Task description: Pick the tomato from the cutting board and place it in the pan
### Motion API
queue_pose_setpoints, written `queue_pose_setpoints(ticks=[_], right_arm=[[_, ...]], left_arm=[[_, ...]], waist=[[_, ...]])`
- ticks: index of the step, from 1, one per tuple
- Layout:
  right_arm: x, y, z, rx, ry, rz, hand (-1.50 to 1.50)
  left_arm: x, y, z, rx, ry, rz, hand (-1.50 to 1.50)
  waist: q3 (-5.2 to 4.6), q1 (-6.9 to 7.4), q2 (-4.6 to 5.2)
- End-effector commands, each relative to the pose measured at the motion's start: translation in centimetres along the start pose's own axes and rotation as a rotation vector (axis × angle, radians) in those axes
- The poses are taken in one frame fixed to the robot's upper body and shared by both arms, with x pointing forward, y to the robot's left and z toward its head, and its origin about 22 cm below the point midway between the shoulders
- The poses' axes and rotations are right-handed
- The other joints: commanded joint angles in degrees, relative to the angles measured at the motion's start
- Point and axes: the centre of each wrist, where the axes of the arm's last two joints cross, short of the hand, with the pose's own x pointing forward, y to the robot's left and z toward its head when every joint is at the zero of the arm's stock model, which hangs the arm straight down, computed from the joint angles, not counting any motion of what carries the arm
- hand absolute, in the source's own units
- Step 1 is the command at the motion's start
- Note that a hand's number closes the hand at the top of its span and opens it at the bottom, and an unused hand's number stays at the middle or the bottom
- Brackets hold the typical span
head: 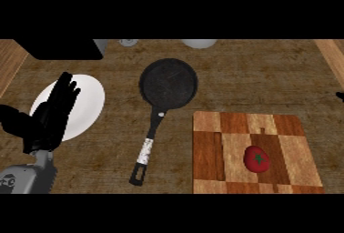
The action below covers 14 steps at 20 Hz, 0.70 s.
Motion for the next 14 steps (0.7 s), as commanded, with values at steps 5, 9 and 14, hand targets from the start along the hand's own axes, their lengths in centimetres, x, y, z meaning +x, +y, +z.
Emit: queue_pose_setpoints(ticks=[5, 9, 14], right_arm=[[4.0, 3.2, -4.9, 0.207, 0.077, 0.240, -1.50], [5.3, 3.0, -5.5, 0.436, 0.161, 0.343, -1.50], [6.1, 6.1, -6.1, 0.609, 0.221, 0.387, -1.50]], left_arm=[[1.2, -0.8, -0.6, -0.011, 0.010, 0.021, 0.00], [0.3, -0.1, 0.3, -0.008, -0.005, -0.001, 0.00], [0.7, -0.7, -0.1, -0.017, 0.002, -0.001, 0.00]], waist=[[0.00, 0.52, 0.11], [-0.06, 1.05, 0.09], [0.01, 0.44, 0.13]])
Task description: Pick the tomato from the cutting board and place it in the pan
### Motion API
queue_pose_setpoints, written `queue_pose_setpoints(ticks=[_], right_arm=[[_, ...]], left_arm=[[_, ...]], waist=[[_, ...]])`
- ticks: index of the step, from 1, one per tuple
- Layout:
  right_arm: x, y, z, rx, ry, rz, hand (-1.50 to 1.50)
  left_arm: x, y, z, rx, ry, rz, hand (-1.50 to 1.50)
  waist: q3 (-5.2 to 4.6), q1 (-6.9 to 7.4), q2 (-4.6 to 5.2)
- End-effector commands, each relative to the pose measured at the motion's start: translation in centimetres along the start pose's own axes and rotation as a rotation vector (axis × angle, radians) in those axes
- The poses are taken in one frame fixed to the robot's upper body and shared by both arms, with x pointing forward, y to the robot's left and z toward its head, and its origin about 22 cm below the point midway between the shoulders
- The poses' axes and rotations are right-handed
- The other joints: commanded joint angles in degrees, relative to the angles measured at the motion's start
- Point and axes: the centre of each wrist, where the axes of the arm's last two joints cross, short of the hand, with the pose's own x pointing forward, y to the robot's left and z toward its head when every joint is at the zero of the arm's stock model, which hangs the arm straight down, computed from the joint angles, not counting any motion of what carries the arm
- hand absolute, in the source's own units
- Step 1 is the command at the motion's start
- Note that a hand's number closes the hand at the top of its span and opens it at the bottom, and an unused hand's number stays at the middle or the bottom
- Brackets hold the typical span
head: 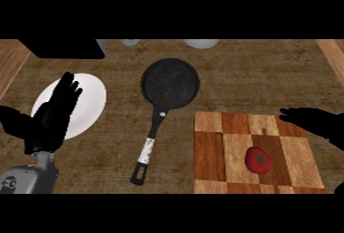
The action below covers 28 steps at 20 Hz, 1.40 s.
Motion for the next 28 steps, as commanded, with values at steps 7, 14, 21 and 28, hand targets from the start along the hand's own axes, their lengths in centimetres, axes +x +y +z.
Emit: queue_pose_setpoints(ticks=[7, 14, 21, 28], right_arm=[[4.8, 1.8, -0.9, 0.112, 0.037, 0.206, -1.50], [6.9, 1.3, -1.0, 0.062, 0.119, 0.295, -1.50], [8.9, 3.2, -3.6, 0.066, 0.084, 0.251, -1.50], [8.2, 3.2, -3.3, 0.084, 0.184, 0.280, -1.50]], left_arm=[[0.8, 1.6, -1.1, 0.019, 0.000, 0.004, 0.00], [-1.6, 0.1, -0.7, 0.034, 0.009, 0.010, 0.00], [0.5, 1.8, 0.4, 0.006, -0.001, 0.001, 0.00], [-0.8, -0.5, -1.7, 0.018, 0.011, -0.001, 0.00]], waist=[[0.07, -0.92, -0.13], [0.06, -0.76, -0.02], [0.08, -0.39, -0.01], [0.08, -0.89, -0.02]])
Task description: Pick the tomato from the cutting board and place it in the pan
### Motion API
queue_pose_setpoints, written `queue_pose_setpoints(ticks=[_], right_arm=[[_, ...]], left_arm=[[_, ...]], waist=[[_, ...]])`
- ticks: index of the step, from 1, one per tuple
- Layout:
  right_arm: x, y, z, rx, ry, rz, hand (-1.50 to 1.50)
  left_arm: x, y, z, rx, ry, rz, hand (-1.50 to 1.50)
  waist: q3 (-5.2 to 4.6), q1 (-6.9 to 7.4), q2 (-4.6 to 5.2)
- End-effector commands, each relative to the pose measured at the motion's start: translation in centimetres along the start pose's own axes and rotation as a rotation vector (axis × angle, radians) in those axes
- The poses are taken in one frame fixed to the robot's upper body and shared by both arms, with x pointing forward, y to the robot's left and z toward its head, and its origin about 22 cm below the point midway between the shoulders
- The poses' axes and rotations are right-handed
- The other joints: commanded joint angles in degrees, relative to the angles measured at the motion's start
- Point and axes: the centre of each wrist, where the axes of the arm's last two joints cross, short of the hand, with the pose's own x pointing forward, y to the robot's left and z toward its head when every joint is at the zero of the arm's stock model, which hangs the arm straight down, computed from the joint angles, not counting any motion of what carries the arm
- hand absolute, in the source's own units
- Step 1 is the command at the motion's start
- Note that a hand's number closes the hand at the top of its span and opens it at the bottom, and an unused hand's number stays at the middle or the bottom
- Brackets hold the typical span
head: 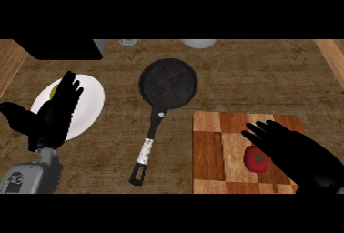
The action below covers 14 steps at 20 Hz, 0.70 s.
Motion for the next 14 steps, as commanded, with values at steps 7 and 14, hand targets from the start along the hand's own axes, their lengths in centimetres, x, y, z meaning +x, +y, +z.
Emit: queue_pose_setpoints(ticks=[7, 14], right_arm=[[-0.1, 2.2, -4.9, 0.041, 0.021, -0.010, -1.50], [-1.6, 4.5, -5.5, 0.071, 0.016, 0.002, -1.50]], left_arm=[[2.0, 0.5, 0.7, 0.004, 0.000, -0.014, 0.00], [0.3, 0.0, -0.2, -0.005, -0.010, 0.011, 0.00]], waist=[[0.01, 0.24, -0.02], [0.00, -0.03, 0.00]])
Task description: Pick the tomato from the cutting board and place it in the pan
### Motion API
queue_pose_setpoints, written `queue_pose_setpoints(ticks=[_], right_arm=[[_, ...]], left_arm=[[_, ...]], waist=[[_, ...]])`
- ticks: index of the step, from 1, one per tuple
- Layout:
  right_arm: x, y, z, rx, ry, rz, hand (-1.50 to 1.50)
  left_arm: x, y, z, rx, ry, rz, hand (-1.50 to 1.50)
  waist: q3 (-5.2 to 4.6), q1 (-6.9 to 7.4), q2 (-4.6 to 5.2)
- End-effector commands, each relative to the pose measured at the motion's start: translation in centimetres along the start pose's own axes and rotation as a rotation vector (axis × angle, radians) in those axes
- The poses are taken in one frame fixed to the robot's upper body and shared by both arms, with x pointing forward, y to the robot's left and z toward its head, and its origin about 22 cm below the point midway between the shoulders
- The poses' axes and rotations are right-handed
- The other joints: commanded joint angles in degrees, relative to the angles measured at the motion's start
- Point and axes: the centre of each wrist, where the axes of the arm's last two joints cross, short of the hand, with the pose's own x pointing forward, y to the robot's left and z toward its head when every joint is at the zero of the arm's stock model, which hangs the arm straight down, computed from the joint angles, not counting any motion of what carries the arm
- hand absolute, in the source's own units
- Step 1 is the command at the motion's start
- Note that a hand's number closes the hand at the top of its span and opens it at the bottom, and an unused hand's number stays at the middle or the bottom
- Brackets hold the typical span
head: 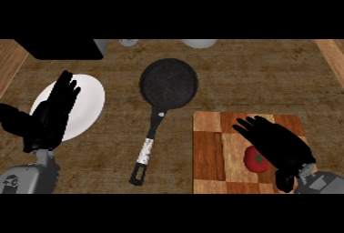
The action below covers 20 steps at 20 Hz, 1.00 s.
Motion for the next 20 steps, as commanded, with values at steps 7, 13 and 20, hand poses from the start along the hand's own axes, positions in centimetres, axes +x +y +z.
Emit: queue_pose_setpoints(ticks=[7, 13, 20], right_arm=[[-0.1, 3.9, -1.9, -0.010, -0.030, -0.042, -1.50], [1.3, 3.3, -5.3, 0.024, -0.030, -0.067, -1.50], [0.8, 4.3, -5.9, -0.006, -0.138, -0.032, 1.50]], left_arm=[[-1.9, 1.3, 0.6, 0.003, -0.009, 0.006, 0.00], [0.4, -0.1, -0.9, -0.004, -0.005, -0.005, 0.00], [-0.3, 1.9, 1.0, 0.001, 0.012, -0.004, 0.00]], waist=[[0.00, -0.10, 0.00], [0.00, -0.02, 0.02], [0.00, 0.16, -0.02]])
